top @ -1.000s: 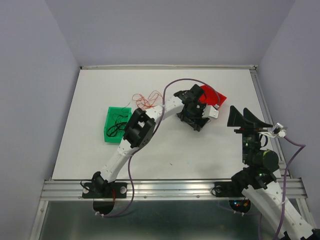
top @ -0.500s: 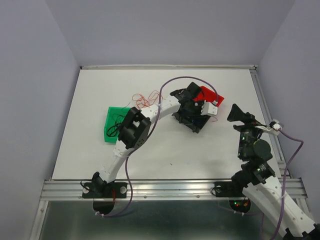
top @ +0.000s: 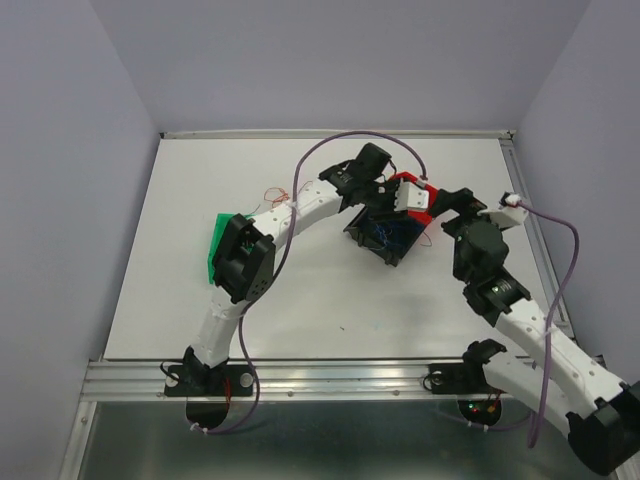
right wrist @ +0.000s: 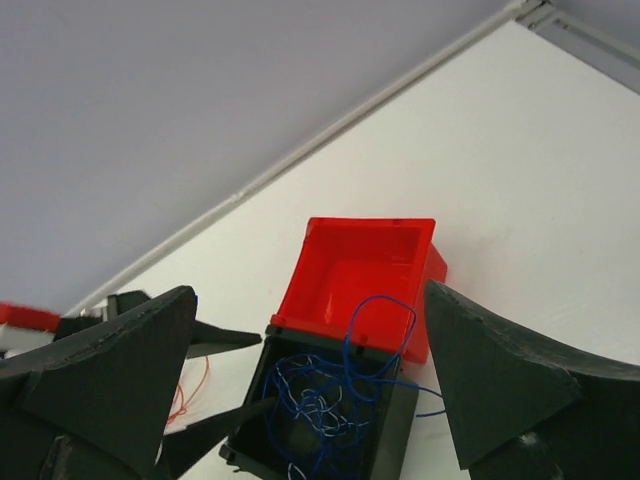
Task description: Untangle the cables
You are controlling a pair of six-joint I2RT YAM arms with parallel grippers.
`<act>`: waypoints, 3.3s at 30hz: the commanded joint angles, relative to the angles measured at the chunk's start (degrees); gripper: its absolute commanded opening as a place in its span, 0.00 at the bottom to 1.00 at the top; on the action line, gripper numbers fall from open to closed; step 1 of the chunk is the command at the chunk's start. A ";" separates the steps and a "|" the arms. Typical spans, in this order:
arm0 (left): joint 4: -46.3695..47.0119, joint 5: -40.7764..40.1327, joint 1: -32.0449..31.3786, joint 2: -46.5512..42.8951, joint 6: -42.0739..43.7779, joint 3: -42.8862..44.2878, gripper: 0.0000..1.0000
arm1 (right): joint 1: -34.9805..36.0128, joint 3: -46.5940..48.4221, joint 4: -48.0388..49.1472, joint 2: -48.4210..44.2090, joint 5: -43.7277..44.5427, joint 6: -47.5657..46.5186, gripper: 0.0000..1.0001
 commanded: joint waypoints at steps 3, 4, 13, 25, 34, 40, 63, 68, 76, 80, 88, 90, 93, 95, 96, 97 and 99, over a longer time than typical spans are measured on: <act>0.54 6.99 3.76 -7.25 -2.60 -4.09 0.59 | -7.17 9.43 -7.51 11.87 -12.70 8.08 1.00; 0.80 8.05 5.33 -9.44 -2.87 -4.96 0.59 | -9.88 10.13 -7.69 13.89 -15.07 8.70 1.00; 12.56 15.35 12.20 -27.88 -7.88 -25.26 0.60 | -15.36 16.55 -9.97 28.75 -28.44 9.23 1.00; 39.47 7.10 16.95 -52.68 -23.26 -54.88 0.60 | -15.27 18.14 -8.83 32.99 -33.90 7.48 0.01; 47.47 -0.65 18.53 -59.03 -24.85 -67.37 0.60 | -15.18 17.08 -10.50 29.65 -41.20 1.77 0.01; 50.72 -1.70 18.62 -57.37 -27.47 -68.60 0.59 | -13.61 17.95 -13.74 29.29 -47.52 -4.89 0.01; 52.57 -3.55 18.71 -54.20 -27.31 -69.04 0.58 | -6.22 33.15 -19.37 56.17 -41.22 -11.86 0.01; 52.57 -3.54 18.71 -54.02 -27.31 -68.96 0.58 | -3.23 37.28 -23.58 60.48 -35.32 -13.61 0.01; 52.57 -3.63 18.62 -53.93 -27.13 -69.04 0.58 | 0.46 40.28 -28.52 62.52 -28.99 -15.90 0.02; 52.57 -3.72 18.62 -54.02 -27.22 -69.04 0.59 | 0.81 39.76 -28.69 59.54 -29.07 -15.21 0.07; 52.57 -4.42 18.62 -54.20 -27.13 -69.04 0.59 | 2.31 36.34 -26.68 48.29 -26.44 -12.83 0.33; 52.66 -5.47 18.71 -54.02 -27.30 -69.04 0.59 | 2.40 35.37 -26.06 46.62 -26.52 -12.39 0.35; 52.58 -6.88 18.71 -53.76 -26.96 -68.87 0.65 | 2.40 33.70 -25.62 44.07 -26.35 -12.04 0.42; 52.14 -8.11 18.80 -53.49 -26.17 -68.95 0.75 | 2.75 32.82 -25.09 42.75 -26.52 -11.95 0.50; 52.05 -9.68 18.80 -53.32 -26.16 -68.87 0.77 | 2.75 32.03 -24.92 41.70 -26.70 -11.95 0.52; 51.79 -10.13 18.80 -52.71 -25.99 -68.69 0.80 | 2.92 31.68 -24.65 41.25 -26.70 -11.95 0.58; 50.65 -11.53 18.71 -51.92 -25.72 -67.38 0.83 | 2.92 30.54 -24.13 39.85 -26.79 -11.86 0.63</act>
